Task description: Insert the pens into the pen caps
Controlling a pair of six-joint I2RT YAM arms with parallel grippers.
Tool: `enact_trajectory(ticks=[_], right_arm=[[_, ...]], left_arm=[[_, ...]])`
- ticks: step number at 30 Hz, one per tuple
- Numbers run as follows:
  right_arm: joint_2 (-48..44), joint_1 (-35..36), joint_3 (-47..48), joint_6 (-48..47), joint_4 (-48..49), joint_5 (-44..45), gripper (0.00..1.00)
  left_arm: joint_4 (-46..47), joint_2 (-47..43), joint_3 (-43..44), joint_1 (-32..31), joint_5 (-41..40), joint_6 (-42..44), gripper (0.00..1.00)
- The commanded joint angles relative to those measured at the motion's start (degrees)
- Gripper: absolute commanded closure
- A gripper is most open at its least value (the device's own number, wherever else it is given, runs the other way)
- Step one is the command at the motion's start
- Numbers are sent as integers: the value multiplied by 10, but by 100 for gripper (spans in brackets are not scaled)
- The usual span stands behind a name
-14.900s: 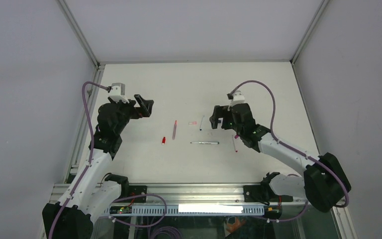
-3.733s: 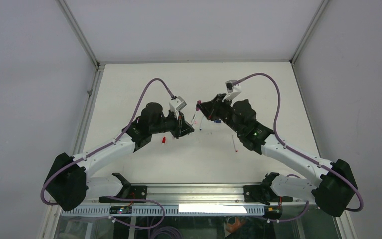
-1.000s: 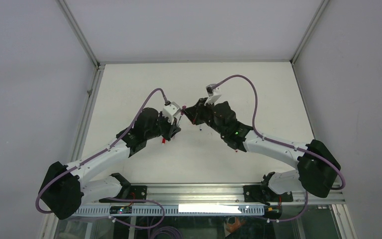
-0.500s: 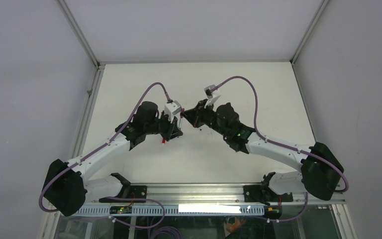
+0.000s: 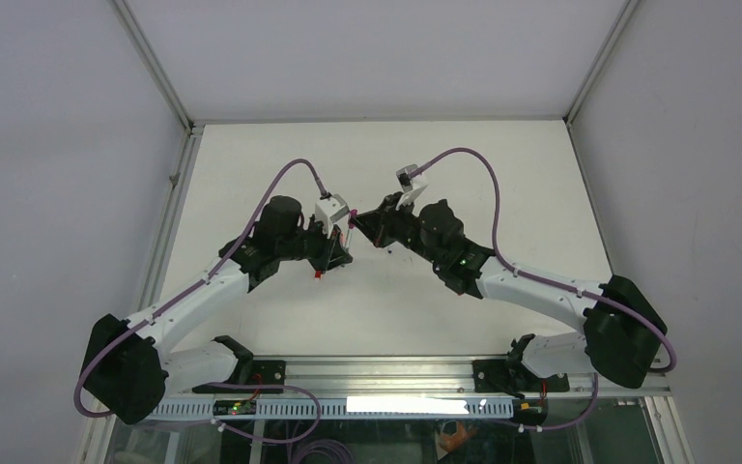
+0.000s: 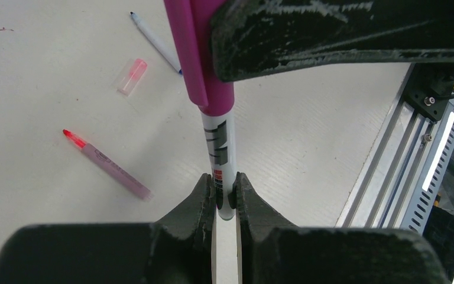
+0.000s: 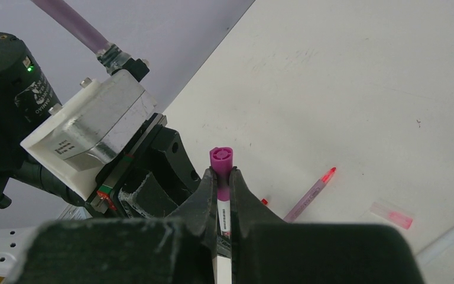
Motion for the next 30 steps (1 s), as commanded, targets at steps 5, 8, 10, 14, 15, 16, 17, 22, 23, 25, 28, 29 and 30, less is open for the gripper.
enact_trajectory(ticks=[5,8,10,14,15,16,17,22,23,25,28,29,30], right_arm=[[40,34,-27,4,-176,-34,100],[39,33,-27,6,-178,-20,100],[40,33,-28,8,-178,-14,100],[45,32,-27,16,-175,-3,100],[46,32,-28,19,-172,-3,100],[46,33,-29,21,-168,-3,100],[47,33,-30,25,-162,-4,100],[53,32,-27,38,-135,-6,100],[53,32,-26,41,-131,-5,100],[52,31,-24,42,-120,-2,100],[52,25,-18,46,-116,-2,100],[53,22,-14,46,-116,-2,98],[54,19,-13,47,-115,-2,91]], left_arm=[[206,-52,42,2,-25,4,100],[213,-60,33,2,-42,2,100],[217,-63,28,2,-48,2,100],[225,-68,19,3,-58,0,100],[230,-70,16,2,-61,-1,100],[231,-72,14,2,-65,-1,100],[234,-73,11,2,-69,-2,100],[237,-74,8,3,-80,-1,100],[235,-71,8,3,-80,0,100],[230,-63,10,3,-82,1,100],[228,-51,8,3,-78,-1,100],[228,-49,8,3,-73,-1,100],[228,-46,8,3,-70,-1,100]])
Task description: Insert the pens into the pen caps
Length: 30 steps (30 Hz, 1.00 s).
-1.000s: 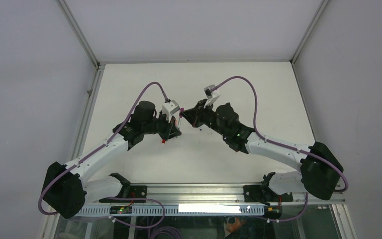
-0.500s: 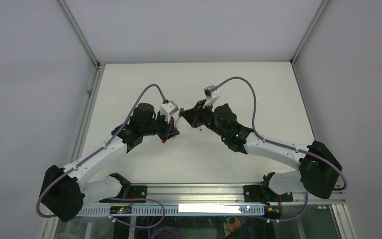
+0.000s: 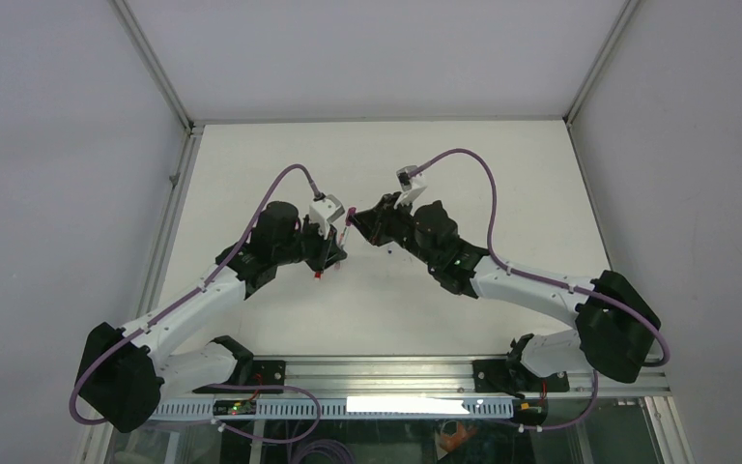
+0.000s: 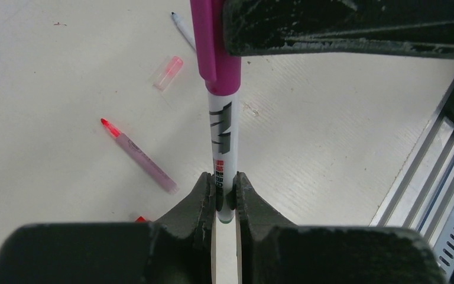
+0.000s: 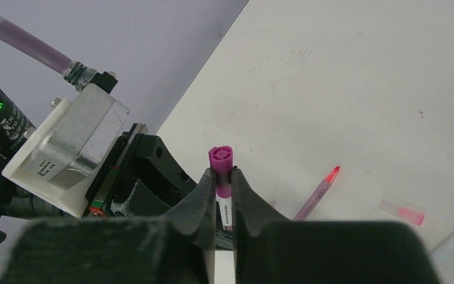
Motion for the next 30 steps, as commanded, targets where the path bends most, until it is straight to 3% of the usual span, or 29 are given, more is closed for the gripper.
enact_trajectory(ticks=[1,4,7,16,23,30], right_arm=[[33,6,-14,10,-129,-45,83],[33,-8,-5,8,-121,-45,61],[31,-19,2,7,-115,-52,50],[-18,-39,-33,-8,-33,-66,28],[-100,-58,-106,-56,81,-103,23],[-151,-73,-127,-96,126,-127,23]], left_arm=[[210,-15,34,3,10,0,100],[207,-9,33,3,20,-3,100],[204,-6,32,3,24,-4,100],[193,3,35,3,44,-5,100],[181,29,48,4,65,-7,100],[179,42,57,5,86,-10,100]])
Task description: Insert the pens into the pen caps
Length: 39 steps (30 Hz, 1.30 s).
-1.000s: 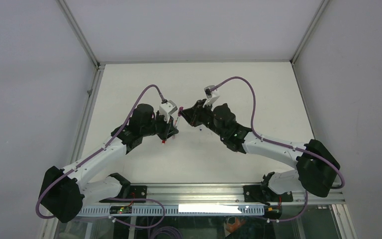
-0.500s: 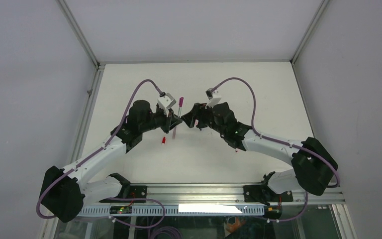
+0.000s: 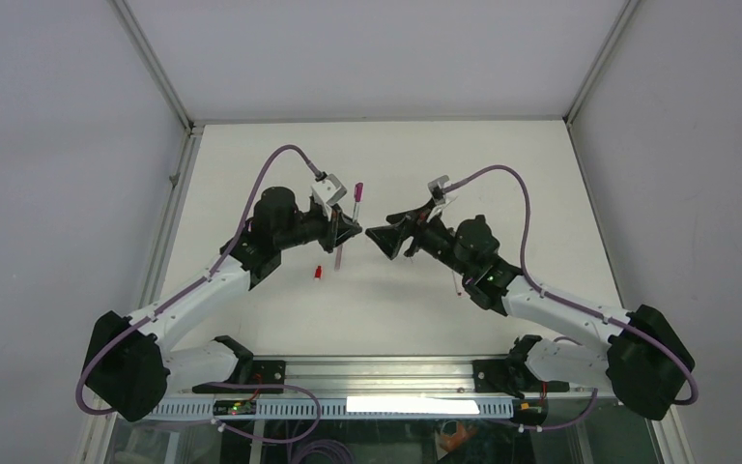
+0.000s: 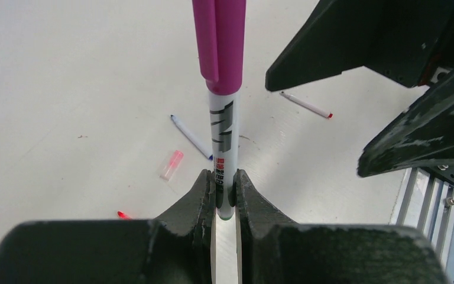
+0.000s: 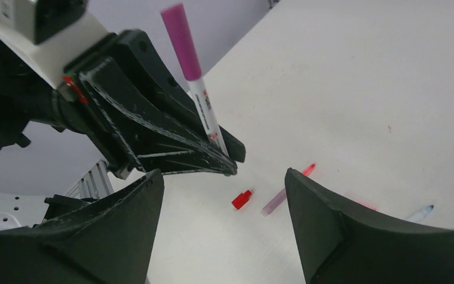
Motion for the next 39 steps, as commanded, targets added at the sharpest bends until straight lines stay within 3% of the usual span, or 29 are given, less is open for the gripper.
enact_trajectory(ticks=[1,12,26,34,35,37,39], right_arm=[[-25,-7,-1,-43,77,-21,23],[30,-14,60,-68,127,-2,24],[82,-21,109,-60,137,-22,38],[98,-26,123,-44,112,-42,64],[100,-26,125,-42,110,-46,70],[102,-27,126,-40,105,-47,95],[103,-27,125,-39,102,-46,100]], left_arm=[[32,6,27,1,40,-3,100],[32,25,30,1,93,-10,100],[44,42,13,1,105,-12,100],[44,33,6,3,96,-7,100],[45,33,6,4,96,-8,100],[46,32,3,5,96,-8,100],[46,31,3,5,94,-8,100]])
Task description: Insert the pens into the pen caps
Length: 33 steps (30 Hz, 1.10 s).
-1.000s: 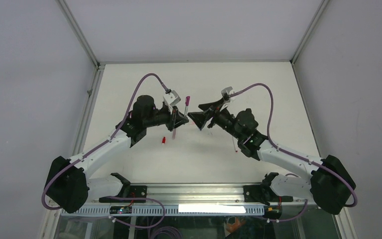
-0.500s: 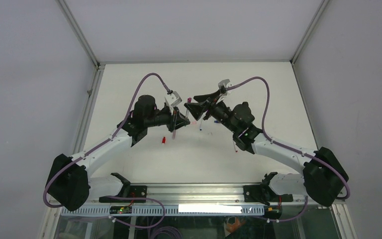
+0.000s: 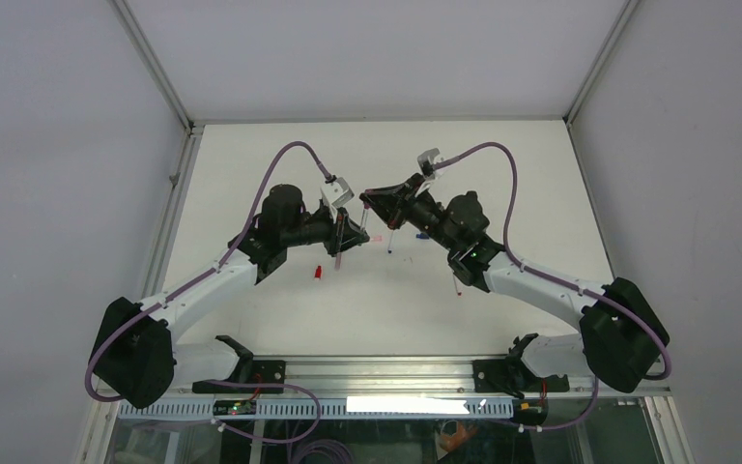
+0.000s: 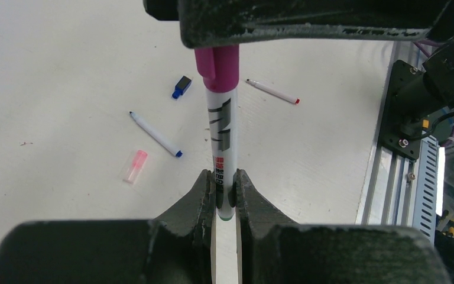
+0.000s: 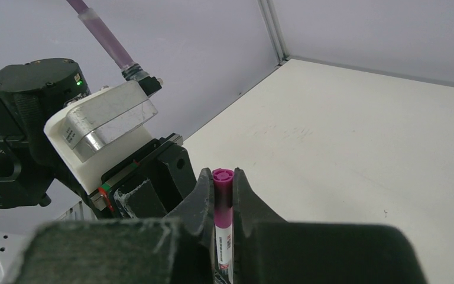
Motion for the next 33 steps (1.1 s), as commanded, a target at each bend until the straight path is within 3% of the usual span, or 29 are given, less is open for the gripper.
enact_trajectory(ticks=[1,33], right_arm=[[4,-2,24,9,3,-10,100],[71,14,-50,94,52,-32,100]], left_arm=[[39,-13,-6,5,7,2,100],[66,-29,34,18,-45,14,100]])
